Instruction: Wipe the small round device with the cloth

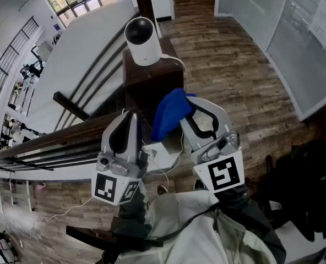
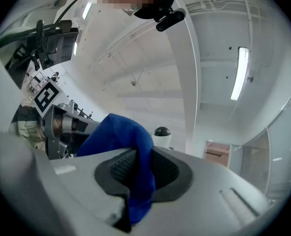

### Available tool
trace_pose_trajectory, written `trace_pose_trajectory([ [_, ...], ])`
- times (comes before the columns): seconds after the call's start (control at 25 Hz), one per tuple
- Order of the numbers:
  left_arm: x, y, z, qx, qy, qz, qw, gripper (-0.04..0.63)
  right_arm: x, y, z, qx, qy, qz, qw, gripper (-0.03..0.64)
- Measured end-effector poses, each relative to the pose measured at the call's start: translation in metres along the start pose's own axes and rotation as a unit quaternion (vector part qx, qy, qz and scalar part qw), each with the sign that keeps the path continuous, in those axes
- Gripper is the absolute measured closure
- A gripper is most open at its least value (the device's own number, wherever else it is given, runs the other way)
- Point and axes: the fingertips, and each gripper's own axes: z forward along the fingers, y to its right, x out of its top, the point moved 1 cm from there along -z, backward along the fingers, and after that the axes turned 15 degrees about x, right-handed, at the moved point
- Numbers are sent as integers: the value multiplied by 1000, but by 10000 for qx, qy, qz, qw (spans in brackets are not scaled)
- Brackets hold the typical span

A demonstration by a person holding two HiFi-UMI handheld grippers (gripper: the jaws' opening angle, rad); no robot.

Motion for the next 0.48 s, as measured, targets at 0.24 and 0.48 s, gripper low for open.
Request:
trace_pose_trajectory([
  [0.24, 1, 2, -10, 232, -242, 47, 9994, 595, 2, -7, -3, 280, -22, 145, 9995, 557],
  [0.48, 4, 5, -8, 200, -213, 103, 9995, 595, 6, 0, -7, 205, 173, 226, 9994, 557],
])
